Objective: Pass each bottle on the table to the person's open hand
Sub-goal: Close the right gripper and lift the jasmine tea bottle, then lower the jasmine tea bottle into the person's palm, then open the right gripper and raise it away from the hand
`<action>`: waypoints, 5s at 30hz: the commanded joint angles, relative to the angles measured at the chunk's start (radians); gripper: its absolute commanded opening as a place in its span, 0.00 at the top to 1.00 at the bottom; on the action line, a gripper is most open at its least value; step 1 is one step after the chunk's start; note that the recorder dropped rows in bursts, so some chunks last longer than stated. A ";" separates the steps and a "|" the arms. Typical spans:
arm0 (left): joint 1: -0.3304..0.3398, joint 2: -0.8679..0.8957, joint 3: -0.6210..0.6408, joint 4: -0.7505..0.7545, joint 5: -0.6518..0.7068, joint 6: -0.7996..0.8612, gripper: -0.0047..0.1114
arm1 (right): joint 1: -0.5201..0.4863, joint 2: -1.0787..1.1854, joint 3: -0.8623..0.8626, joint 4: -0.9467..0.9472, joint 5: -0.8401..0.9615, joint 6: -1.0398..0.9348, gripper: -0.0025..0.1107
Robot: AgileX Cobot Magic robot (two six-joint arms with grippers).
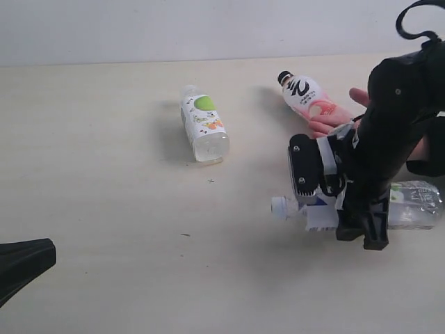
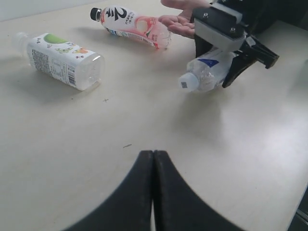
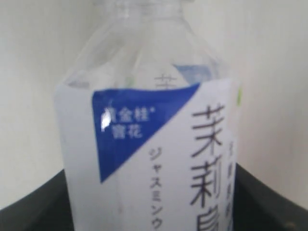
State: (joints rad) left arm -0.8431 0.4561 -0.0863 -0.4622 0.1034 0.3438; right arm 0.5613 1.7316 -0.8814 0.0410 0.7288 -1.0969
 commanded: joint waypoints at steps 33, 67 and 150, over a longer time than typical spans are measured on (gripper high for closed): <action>-0.005 -0.004 0.002 0.008 -0.005 0.002 0.96 | 0.001 -0.158 -0.476 -0.260 0.429 1.276 0.98; -0.005 -0.004 0.002 0.008 -0.005 0.002 0.96 | -0.142 0.037 -0.474 -0.220 0.417 1.189 0.98; -0.005 -0.004 0.002 0.008 -0.005 0.002 0.96 | -0.142 -0.460 -0.104 0.232 -0.155 1.088 0.37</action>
State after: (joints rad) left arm -0.8431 0.4561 -0.0863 -0.4599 0.1034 0.3438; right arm 0.4224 1.3098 -1.0730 0.2162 0.7229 0.0000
